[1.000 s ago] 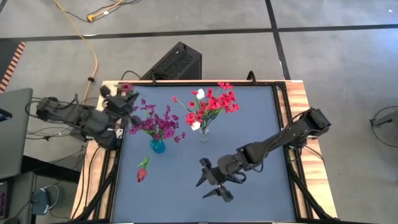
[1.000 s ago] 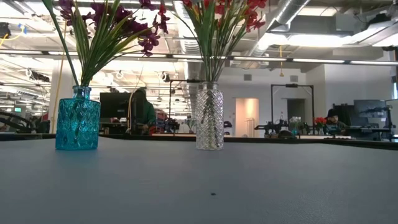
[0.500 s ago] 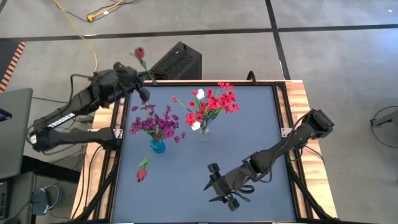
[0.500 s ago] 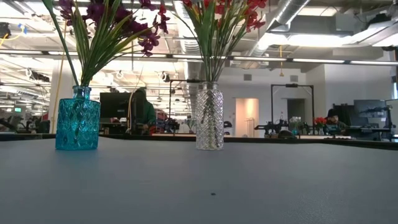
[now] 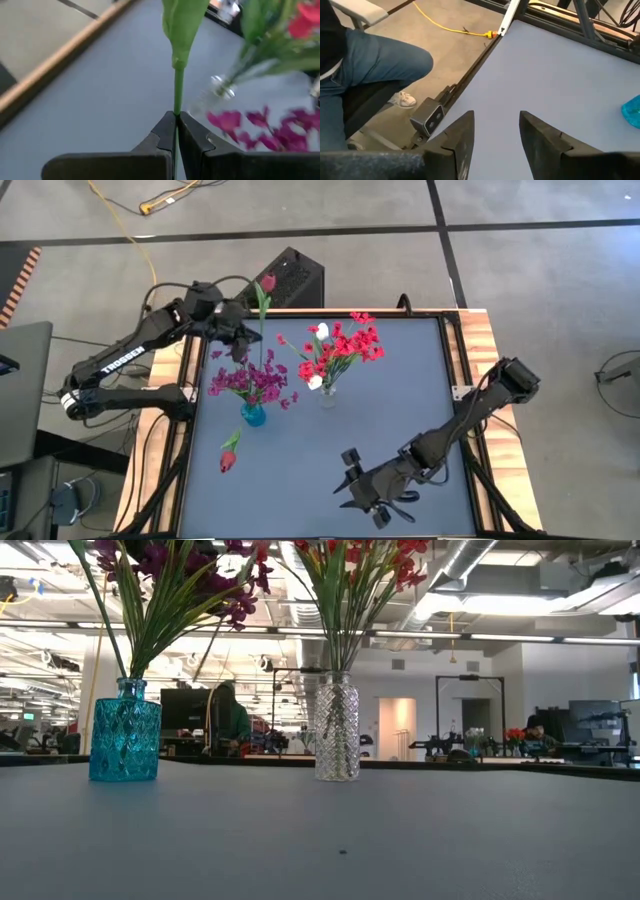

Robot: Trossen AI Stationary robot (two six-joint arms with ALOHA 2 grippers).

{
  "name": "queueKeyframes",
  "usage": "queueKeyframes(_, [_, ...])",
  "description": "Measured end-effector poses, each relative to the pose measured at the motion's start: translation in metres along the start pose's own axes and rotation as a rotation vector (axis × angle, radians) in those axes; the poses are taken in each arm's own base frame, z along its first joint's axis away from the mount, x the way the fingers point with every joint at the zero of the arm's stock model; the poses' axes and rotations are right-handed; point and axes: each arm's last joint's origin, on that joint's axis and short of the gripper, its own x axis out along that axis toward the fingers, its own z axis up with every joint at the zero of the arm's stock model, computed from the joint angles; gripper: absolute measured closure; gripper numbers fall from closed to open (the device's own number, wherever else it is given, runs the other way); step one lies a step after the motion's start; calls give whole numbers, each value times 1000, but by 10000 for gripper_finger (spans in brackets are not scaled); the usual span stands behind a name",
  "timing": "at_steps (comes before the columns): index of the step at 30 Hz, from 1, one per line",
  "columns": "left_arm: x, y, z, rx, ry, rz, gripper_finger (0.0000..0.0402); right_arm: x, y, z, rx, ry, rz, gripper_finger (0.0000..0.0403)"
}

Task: Sort flowers into vase by color
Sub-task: Put the red tulip into the blue vase

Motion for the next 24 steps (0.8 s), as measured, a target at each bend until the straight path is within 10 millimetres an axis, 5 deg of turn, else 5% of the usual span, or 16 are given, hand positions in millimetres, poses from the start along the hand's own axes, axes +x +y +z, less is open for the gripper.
queueKeyframes(10, [-7,-13,-11,-13,94,-195,401,0,0,0,-3,2,0,232])
queueKeyframes(24, [-5,-32,-22,61,136,-223,401,0,-1,0,-19,5,-1,233])
